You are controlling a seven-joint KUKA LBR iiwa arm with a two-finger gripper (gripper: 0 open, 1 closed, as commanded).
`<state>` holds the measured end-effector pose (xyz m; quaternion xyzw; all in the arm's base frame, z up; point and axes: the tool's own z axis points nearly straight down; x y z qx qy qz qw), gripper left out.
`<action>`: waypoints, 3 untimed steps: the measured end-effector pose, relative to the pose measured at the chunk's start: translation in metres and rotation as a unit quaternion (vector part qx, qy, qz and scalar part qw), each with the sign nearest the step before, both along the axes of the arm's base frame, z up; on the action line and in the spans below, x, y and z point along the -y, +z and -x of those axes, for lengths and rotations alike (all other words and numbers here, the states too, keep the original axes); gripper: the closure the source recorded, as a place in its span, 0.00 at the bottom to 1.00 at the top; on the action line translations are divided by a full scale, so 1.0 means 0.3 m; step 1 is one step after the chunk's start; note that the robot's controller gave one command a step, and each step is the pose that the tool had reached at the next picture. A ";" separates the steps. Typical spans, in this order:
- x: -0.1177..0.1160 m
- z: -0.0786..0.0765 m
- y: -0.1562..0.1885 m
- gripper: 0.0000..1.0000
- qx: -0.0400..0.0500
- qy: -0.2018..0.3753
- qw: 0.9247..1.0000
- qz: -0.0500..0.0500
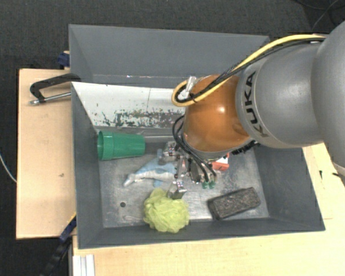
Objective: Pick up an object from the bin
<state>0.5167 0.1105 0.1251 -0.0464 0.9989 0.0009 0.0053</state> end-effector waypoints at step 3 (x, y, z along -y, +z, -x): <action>-0.065 -0.181 -0.164 1.00 -0.004 0.027 1.000 0.001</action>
Offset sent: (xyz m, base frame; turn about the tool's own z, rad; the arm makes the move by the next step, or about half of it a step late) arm 0.0528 0.0079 -0.0551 -0.3481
